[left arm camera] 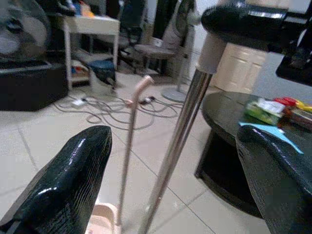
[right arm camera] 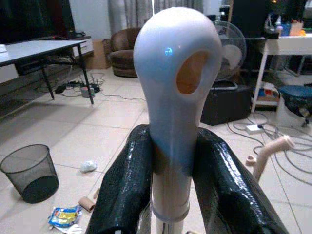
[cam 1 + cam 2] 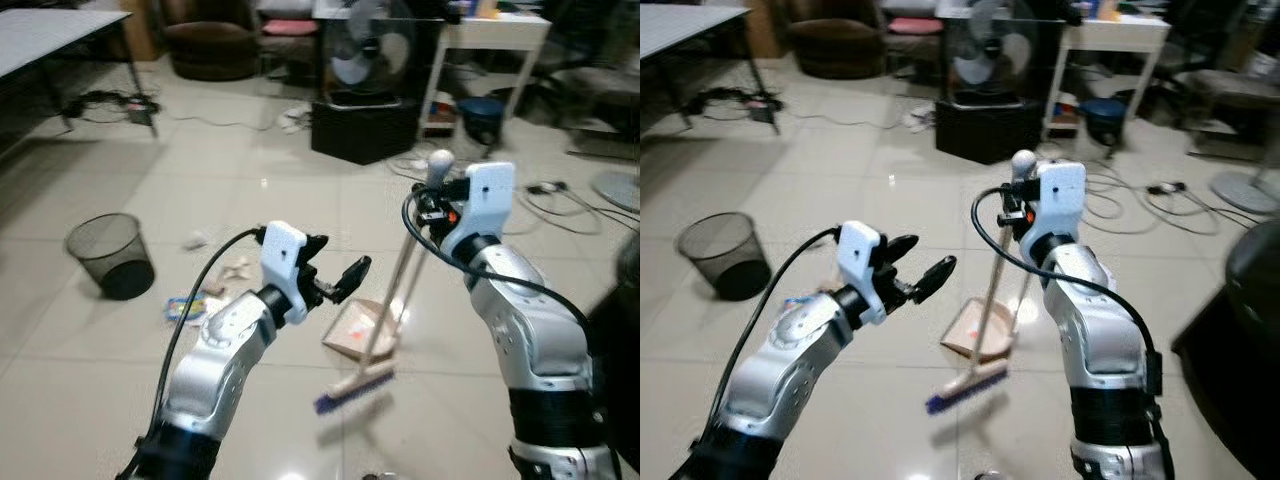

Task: Sweep floor

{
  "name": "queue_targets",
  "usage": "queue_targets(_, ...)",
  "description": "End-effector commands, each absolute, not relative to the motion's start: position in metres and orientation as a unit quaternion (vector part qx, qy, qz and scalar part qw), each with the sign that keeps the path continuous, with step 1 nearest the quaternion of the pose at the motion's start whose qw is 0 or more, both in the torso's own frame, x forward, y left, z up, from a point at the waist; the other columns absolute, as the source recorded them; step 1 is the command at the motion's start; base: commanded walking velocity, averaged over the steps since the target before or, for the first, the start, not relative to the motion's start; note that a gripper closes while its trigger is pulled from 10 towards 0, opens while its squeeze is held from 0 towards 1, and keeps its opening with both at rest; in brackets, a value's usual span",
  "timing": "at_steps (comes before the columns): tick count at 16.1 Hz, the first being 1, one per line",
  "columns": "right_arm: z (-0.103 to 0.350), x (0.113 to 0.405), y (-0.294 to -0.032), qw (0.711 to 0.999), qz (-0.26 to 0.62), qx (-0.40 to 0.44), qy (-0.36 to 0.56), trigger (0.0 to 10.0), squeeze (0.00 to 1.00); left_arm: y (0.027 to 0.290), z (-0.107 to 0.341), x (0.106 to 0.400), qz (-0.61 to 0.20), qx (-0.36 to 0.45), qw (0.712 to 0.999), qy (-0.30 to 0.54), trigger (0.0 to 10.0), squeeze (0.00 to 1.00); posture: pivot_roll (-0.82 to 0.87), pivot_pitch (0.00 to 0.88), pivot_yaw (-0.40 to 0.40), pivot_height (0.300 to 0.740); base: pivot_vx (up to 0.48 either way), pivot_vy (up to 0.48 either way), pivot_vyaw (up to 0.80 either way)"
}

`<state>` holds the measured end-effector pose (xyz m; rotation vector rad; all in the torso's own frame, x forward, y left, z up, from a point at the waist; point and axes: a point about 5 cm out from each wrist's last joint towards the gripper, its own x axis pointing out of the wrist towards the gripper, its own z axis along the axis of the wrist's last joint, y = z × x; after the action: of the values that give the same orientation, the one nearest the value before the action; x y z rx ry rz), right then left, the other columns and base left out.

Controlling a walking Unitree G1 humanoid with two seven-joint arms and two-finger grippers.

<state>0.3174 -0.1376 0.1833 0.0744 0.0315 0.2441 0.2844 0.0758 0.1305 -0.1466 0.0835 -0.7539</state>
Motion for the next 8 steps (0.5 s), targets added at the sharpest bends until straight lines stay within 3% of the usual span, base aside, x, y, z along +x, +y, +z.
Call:
queue_targets(1, 0.191, 0.321, -0.133, 0.99, 0.132, 0.047, 0.008, 10.0, 0.0, 0.07, 0.13, 0.287, -0.376, -0.069, 0.923, 0.048, 10.0, 1.0, -0.13, 0.0, -0.008, 0.74, 0.0, 0.0, 0.0)
queue_targets(5, 0.195, 0.322, -0.113, 0.986, 0.159, 0.052, 0.015, 10.0, 0.0, 0.06, 0.125, 0.291, -0.396, -0.047, 0.915, 0.064, 10.0, 1.0, -0.13, 0.0, 0.001, 0.74, 0.0, 0.0, 0.0)
queue_targets(6, 0.196, 0.322, -0.106, 0.983, 0.171, 0.059, 0.018, 10.0, 0.0, 0.059, 0.122, 0.295, -0.389, -0.036, 0.918, 0.067, 10.0, 0.89, -0.13, 0.0, 0.002, 0.74, 0.0, 0.0, 0.0)
queue_targets(7, 0.196, 0.321, -0.099, 0.981, 0.183, 0.061, 0.02, 10.0, 0.0, 0.058, 0.12, 0.297, -0.389, -0.035, 0.918, 0.072, 10.0, 0.0, -0.13, 0.0, 0.002, 0.74, 0.0, 0.0, 0.0)
queue_targets(8, 0.197, 0.321, -0.096, 0.98, 0.188, 0.065, 0.023, 10.0, 0.0, 0.057, 0.12, 0.298, -0.391, -0.044, 0.916, 0.074, 10.0, 0.0, -0.13, 0.0, 0.001, 0.74, 0.0, 0.0, 0.0)
